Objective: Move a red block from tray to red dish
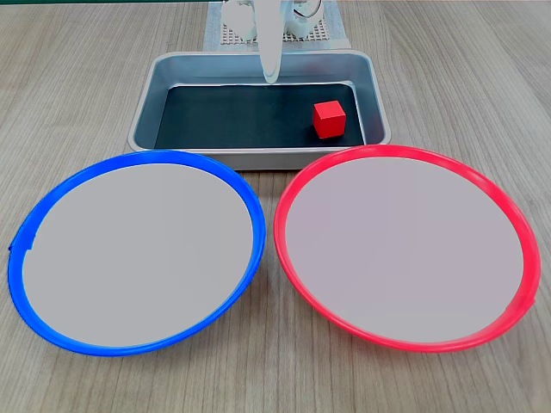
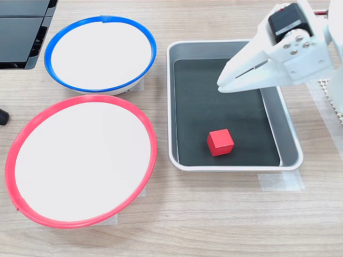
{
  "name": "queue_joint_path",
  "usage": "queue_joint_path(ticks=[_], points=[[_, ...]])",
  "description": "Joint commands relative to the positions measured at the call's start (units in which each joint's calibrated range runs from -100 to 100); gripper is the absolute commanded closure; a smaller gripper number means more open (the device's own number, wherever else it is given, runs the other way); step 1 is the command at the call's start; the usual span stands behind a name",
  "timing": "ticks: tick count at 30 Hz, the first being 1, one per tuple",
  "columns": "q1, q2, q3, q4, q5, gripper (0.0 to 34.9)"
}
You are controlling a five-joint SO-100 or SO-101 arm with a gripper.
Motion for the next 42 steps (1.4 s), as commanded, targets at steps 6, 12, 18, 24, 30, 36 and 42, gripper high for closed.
queue_joint_path(ticks=[6,12,18,24,30,36,42], points=[[0.2,-0.3,0.0,0.1,-0.1,34.6],[0.2,-0.3,0.0,0.1,-0.1,34.6],[0.2,-0.3,0.0,0.1,-0.1,34.6],[0.2,-0.3,0.0,0.1,-0.1,34.6],[0.3,-0.3,0.0,0.1,-0.1,34.6],[-5.0,12.5,-13.6,6.2,-0.2,34.8],[-8.0,43.7,-38.7,17.3,3.0,28.2]])
